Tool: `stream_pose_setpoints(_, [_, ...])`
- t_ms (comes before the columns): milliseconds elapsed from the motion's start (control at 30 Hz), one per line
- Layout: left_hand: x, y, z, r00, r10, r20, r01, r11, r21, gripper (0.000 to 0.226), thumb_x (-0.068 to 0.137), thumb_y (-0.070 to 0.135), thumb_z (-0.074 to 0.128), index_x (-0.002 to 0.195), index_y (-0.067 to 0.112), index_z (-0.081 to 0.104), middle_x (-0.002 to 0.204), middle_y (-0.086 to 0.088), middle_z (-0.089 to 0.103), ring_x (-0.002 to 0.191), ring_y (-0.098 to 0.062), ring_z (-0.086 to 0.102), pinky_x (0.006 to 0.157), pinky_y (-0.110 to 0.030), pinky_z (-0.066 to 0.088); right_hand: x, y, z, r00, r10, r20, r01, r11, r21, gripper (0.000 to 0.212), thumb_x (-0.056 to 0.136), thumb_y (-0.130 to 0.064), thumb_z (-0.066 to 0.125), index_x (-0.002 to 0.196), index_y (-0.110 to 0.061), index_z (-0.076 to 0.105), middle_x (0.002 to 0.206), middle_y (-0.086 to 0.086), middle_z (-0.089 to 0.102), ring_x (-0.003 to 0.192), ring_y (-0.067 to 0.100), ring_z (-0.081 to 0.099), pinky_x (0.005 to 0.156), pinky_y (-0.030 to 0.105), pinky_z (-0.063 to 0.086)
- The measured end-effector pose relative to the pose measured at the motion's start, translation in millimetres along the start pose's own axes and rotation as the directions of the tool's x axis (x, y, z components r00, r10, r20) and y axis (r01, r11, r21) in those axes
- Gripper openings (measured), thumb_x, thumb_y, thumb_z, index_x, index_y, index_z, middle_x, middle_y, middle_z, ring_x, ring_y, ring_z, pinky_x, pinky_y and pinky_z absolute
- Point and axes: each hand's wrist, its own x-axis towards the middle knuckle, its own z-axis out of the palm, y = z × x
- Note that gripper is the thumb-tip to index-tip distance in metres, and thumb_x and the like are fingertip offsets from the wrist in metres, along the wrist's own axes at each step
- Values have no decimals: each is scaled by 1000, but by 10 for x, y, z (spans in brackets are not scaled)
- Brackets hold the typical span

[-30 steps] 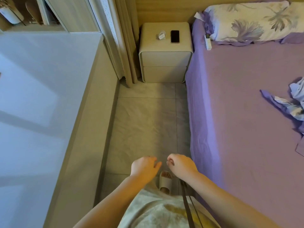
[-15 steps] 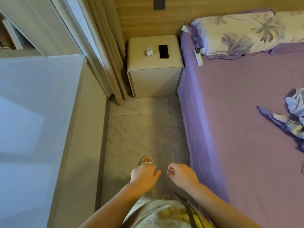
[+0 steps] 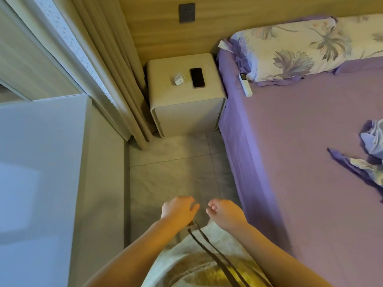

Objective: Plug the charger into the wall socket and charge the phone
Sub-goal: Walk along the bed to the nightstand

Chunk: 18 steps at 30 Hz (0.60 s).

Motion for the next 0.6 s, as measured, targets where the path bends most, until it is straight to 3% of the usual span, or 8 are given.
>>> stream_pose_setpoints(67, [111, 10, -77, 1000, -5, 6, 5, 1000, -9, 36, 94, 45, 38, 95, 19, 63, 92, -2, 69, 84, -21, 65, 77, -37, 56, 150, -1, -109, 1000, -1, 0, 1, 1000, -12, 32, 91, -37, 45, 114, -21, 60, 114, -2, 68, 104, 18, 63, 77, 28, 45])
stream_pose_setpoints(200, [399, 59, -253, 999, -31, 14, 31, 999, -39, 36, 94, 44, 39, 91, 17, 64, 90, -3, 69, 82, -22, 65, 78, -37, 56, 516, 54, -359, 999, -18, 42, 20, 998, -59, 29, 90, -39, 44, 106, -22, 61, 108, -2, 69, 99, 19, 63, 80, 32, 46])
stream_pose_setpoints(400, [975, 402, -742, 996, -69, 55, 69, 998, -5, 36, 96, 41, 36, 95, 14, 60, 100, -8, 67, 93, -27, 64, 81, -37, 52, 1171, 176, -1032, 996, -78, 38, 82, 990, -113, 27, 91, -36, 44, 106, -20, 60, 104, -1, 67, 89, 18, 60, 66, 26, 36])
stream_pose_setpoints(600, [1477, 822, -1226, 996, -91, -12, 90, 994, -55, 32, 94, 42, 38, 79, 17, 52, 97, -11, 67, 89, -30, 64, 68, -31, 46, 1746, 248, -1629, 993, -97, 72, 106, 983, -148, 27, 92, -37, 41, 101, -21, 61, 103, -2, 69, 98, 21, 63, 76, 31, 48])
